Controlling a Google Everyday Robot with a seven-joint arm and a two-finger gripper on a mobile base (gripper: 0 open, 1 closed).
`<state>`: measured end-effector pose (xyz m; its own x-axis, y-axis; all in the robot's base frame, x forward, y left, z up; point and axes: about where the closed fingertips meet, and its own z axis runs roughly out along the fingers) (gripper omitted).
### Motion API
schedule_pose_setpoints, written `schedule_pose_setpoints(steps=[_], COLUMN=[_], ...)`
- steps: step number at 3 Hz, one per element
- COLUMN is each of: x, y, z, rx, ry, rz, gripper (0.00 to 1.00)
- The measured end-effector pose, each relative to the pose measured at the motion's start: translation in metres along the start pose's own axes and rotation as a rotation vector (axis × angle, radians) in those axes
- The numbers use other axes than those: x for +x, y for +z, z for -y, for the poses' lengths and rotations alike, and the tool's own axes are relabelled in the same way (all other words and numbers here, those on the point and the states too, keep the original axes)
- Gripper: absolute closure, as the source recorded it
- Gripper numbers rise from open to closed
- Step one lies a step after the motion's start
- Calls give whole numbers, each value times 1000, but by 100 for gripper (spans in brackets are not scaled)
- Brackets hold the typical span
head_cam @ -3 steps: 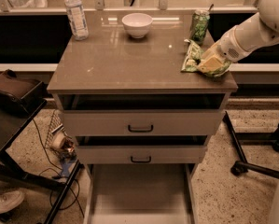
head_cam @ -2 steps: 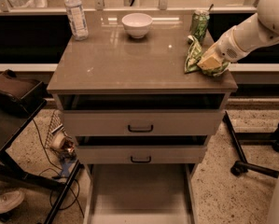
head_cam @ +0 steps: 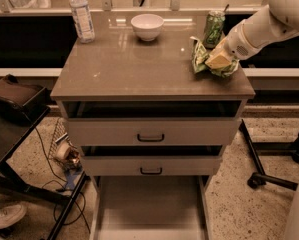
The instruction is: Move green jalapeno chip bag near blue plastic bottle
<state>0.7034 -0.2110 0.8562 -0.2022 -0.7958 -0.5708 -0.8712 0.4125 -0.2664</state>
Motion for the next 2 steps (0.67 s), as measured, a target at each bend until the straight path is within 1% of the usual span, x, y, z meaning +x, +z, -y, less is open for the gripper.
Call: schedule_pose_setpoints(steps=[1,2], x=[-55,-112], y=[-19,-26], z=[-12,-28], rx=[19,3], ry=[-128,-249], rz=[51,131], gripper=[100,100])
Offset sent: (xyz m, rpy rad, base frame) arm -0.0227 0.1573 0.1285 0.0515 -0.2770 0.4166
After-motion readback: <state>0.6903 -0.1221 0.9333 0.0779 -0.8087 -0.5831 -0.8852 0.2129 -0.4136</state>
